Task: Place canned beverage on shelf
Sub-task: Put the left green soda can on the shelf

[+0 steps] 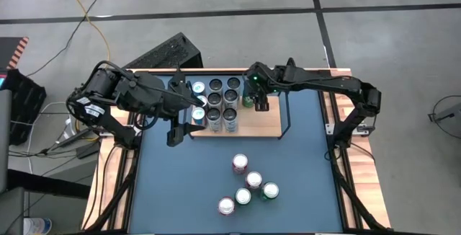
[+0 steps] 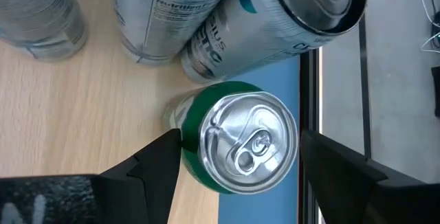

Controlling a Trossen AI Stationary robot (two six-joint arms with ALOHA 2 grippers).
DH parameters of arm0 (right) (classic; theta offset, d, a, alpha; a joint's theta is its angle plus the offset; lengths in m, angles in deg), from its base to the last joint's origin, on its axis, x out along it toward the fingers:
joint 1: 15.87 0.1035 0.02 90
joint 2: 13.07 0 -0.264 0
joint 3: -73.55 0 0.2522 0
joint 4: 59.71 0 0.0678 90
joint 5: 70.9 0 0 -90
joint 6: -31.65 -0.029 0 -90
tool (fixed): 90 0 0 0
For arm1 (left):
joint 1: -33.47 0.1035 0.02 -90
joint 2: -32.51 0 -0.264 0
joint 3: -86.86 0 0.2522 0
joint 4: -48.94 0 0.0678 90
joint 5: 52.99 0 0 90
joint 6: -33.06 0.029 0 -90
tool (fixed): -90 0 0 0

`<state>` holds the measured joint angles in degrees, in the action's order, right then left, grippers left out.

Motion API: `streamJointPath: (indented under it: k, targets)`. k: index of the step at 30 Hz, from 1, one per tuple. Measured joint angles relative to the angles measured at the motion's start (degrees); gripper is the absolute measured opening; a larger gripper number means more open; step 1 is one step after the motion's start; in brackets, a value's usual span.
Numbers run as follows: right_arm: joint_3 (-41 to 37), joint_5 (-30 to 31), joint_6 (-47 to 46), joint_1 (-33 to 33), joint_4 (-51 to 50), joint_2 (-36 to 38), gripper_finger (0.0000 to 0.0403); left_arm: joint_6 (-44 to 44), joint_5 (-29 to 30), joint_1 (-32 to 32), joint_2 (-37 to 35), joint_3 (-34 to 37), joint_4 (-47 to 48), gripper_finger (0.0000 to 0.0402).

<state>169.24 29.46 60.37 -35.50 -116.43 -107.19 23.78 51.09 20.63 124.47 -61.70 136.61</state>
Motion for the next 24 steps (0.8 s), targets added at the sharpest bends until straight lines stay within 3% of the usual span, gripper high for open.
streamJointPath:
  k: [18,24]
  targets:
    - [0.4,0.1,-3.7,0.2,6.3,0.0,0.0282,0.0,0.2,0.0,0.0,0.0,0.0,0.0334]
    - [3.4,0.3,-3.8,1.0,3.0,0.2,0.0282,-0.2,0.2,0.0,0.0,0.0,-0.1,0.0334]
